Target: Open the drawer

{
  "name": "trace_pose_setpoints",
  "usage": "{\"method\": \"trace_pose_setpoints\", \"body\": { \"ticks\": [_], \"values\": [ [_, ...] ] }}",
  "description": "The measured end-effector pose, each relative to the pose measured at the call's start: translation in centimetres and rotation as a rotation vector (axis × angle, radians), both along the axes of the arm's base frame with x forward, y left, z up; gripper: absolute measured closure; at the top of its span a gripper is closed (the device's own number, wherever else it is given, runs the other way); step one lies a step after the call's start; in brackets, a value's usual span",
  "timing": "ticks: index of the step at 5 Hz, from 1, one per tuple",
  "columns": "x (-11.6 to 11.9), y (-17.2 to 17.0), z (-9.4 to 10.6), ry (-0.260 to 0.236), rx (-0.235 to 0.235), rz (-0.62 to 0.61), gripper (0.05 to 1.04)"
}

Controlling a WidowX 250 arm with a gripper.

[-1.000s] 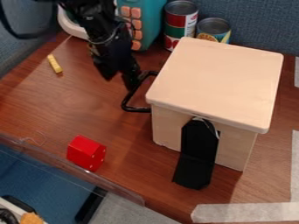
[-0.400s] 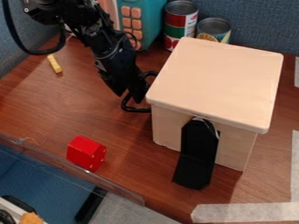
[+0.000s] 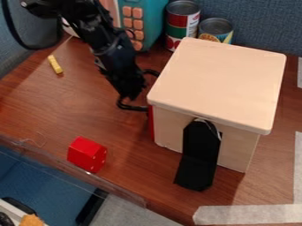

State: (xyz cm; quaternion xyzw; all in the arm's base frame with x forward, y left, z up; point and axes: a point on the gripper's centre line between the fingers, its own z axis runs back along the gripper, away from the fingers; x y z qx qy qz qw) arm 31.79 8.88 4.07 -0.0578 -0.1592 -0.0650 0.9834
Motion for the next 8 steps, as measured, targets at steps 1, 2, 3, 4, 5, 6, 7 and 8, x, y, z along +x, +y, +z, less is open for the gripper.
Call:
{"method": "trace_pose_setpoints", "body": {
  "ticks": [1,2,3,4,5,6,7,8],
  "values": [
    [0.0,2.6,1.5,0.006,-0.011,0.035,0.919],
    [-0.2,3.9,1.9,0.011,0.001,0.044,0.925],
    [-0.8,5.5,2.4,0.021,0.012,0.06,0.932],
    [-0.7,6.0,3.2,0.033,0.005,0.046,0.932],
    [-1.1,6.5,2.5,0.078,-0.008,0.039,0.883],
    [-1.0,6.9,3.2,0.084,0.009,-0.009,0.635],
    [-1.3,6.4,3.2,0.118,0.01,-0.029,0.325],
    [-1.2,6.1,4.0,0.131,-0.006,-0.073,0.09]
  ]
}}
